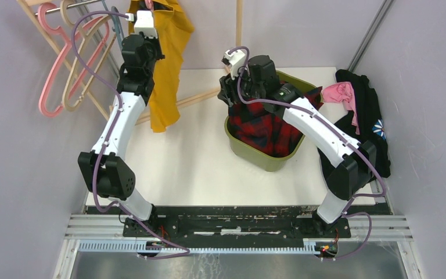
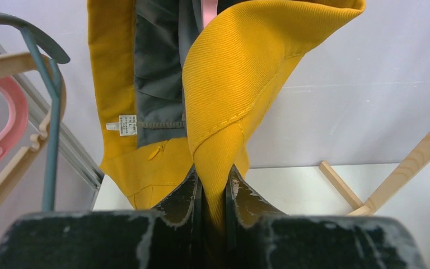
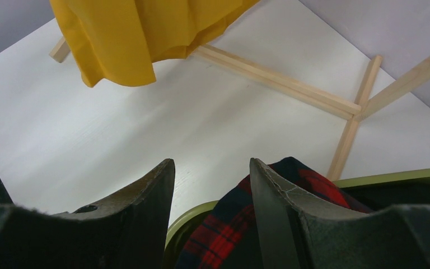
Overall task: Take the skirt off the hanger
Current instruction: Pick up the hanger from the clothesline.
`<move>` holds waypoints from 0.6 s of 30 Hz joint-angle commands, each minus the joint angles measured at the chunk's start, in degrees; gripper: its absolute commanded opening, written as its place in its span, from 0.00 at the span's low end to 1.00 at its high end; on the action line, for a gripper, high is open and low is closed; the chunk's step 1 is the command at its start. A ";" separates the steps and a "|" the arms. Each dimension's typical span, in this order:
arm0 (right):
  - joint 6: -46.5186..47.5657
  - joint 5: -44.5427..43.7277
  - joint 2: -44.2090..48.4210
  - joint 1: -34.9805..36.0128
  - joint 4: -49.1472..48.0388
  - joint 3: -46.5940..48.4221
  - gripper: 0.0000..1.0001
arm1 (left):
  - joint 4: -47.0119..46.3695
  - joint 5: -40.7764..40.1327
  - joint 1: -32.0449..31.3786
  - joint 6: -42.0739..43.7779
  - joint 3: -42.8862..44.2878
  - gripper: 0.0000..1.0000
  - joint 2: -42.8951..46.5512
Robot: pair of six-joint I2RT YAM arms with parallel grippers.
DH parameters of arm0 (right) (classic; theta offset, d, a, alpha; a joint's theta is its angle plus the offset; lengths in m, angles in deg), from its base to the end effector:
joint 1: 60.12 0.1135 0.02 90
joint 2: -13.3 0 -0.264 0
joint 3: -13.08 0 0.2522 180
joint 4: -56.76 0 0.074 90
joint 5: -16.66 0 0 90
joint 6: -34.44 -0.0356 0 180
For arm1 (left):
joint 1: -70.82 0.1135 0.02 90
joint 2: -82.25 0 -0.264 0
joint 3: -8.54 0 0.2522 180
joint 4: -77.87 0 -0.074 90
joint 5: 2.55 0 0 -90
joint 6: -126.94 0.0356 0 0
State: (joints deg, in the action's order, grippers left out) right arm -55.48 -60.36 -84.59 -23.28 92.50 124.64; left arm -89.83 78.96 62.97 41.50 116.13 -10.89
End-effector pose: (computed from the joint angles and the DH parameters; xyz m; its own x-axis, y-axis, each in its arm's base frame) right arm 0.3169 0.2474 0.3938 -0.2997 -0.2262 -0.9268 -0.7513 0.6547 0.0831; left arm 0.3849 -0.0478 0.4441 0.0362 0.0744 -0.9966 -0.0140 0.9972 0.0739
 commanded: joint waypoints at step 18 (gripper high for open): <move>-0.38 -0.88 3.15 -2.33 -2.37 -5.68 0.59 | -29.21 0.83 -0.40 0.46 -6.60 0.03 3.46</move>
State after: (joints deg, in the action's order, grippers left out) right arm -55.48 -60.60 -83.12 -25.40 92.48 119.03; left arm -102.70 80.07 62.81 40.41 108.19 -8.88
